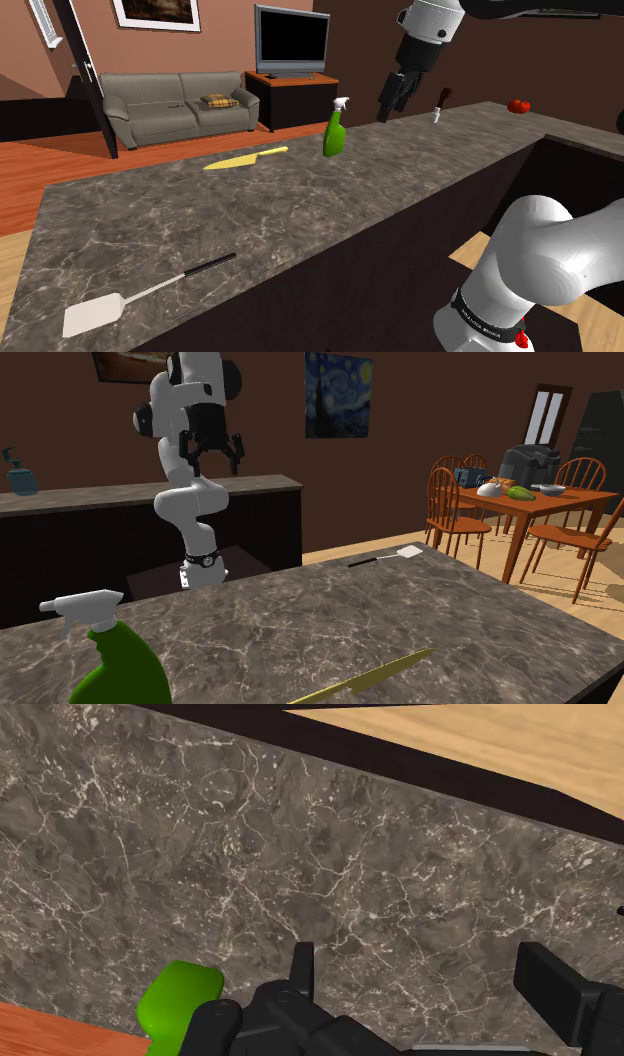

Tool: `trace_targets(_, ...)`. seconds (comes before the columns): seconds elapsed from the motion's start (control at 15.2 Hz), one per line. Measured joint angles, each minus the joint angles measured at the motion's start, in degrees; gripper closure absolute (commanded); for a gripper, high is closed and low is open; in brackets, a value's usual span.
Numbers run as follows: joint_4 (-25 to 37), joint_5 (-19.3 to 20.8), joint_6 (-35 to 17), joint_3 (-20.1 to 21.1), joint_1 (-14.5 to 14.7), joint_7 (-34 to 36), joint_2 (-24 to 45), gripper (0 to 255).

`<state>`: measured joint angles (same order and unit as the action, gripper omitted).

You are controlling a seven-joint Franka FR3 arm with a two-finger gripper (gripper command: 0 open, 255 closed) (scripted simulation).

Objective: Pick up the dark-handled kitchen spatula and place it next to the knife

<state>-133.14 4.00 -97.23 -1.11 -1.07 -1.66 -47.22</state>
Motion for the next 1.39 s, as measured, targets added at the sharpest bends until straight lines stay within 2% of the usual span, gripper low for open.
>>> trace_targets(0.2,0.4,-0.2,-1.3,0.2,0.8,-0.9,2.1,0)
trace_targets(0.59,4.1,-1.2,-6.6,2.0,4.5,-4.5,12.7,0)
trace_targets(1.39,15.6,-1.8,-13.3,6.7,10.9,-12.1,34.5,0)
